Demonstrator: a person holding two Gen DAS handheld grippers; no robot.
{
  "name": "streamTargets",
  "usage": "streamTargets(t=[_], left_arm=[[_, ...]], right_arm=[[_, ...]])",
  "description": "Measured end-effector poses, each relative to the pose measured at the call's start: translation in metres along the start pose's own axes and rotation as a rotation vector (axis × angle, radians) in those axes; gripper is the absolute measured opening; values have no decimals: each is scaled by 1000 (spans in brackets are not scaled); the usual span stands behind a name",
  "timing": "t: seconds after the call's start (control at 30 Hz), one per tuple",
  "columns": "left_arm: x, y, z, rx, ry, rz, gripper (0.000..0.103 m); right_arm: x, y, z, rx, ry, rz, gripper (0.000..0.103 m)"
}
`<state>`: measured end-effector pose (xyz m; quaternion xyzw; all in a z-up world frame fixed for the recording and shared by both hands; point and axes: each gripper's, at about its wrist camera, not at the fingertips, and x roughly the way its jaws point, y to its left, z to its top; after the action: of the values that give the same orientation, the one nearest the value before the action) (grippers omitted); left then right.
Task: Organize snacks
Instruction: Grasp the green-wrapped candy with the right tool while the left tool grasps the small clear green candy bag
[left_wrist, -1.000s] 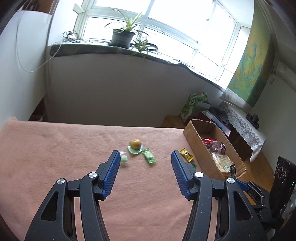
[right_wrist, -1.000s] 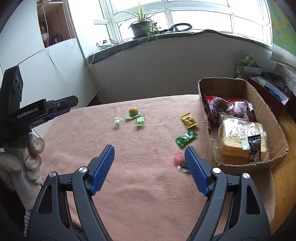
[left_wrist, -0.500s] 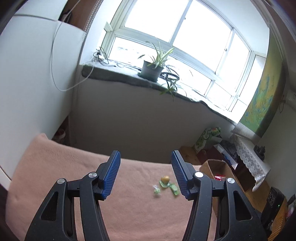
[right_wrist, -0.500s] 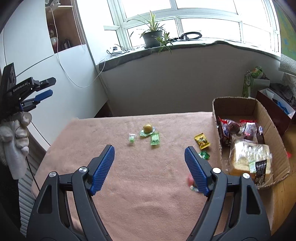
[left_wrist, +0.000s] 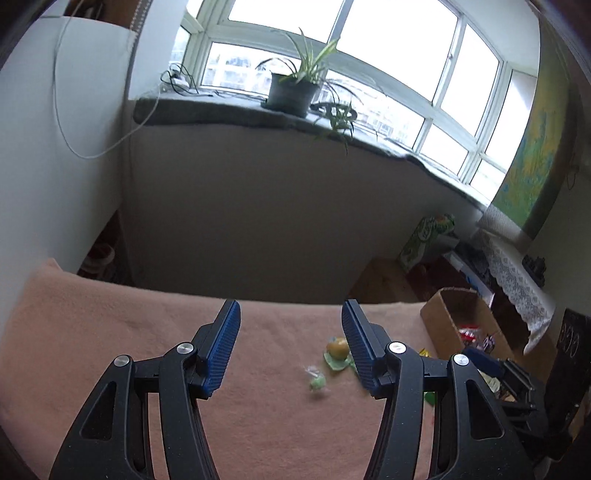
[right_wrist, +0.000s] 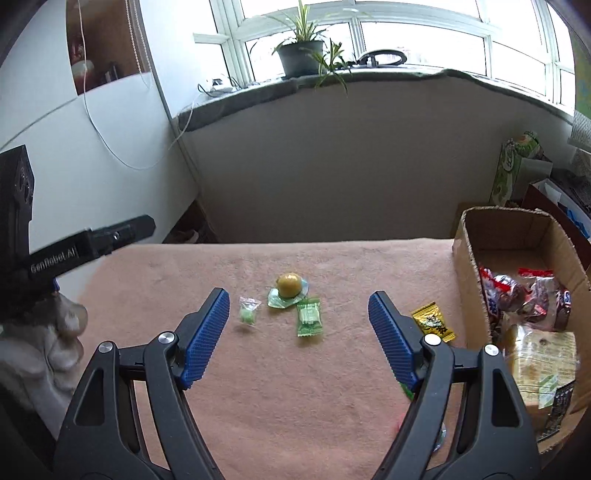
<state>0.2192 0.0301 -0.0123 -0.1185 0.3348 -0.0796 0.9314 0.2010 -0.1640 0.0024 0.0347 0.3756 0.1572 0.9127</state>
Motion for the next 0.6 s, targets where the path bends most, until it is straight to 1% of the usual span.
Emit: streamTargets(t=[0.07, 0.13, 0.2, 0.23, 0.3, 0.37, 0.43, 0.53, 0.57, 0.6], left_arm=[[24, -5, -19, 20, 57, -1, 56], [43, -9, -35, 38, 104, -1, 56], [56, -14, -47, 65, 138, -1, 45], [60, -16, -50, 74, 151, -2, 43], [67, -18, -55, 82, 164, -8, 41], [71, -19, -58, 86, 175, -20, 38], [76, -22, -59, 93, 185, -26, 37], [83, -24, -63, 101, 201, -32, 35], [86, -23, -63, 101, 205, -34, 32], [85, -24, -62, 101, 202, -37, 32]], right_arm=[[21, 0, -8, -24, 41, -29, 76], [39, -2, -16, -36, 82, -36, 65], [54, -7, -22, -33, 111, -39, 63], [59, -10, -25, -32, 118, -40, 63], [68, -13, -28, -29, 126, -39, 63], [75, -15, -30, -29, 138, -35, 60], [83, -15, -31, -34, 154, -31, 49], [91, -12, -31, -56, 168, -35, 48], [92, -10, -30, -65, 168, -37, 48], [93, -9, -30, -73, 168, -38, 48]])
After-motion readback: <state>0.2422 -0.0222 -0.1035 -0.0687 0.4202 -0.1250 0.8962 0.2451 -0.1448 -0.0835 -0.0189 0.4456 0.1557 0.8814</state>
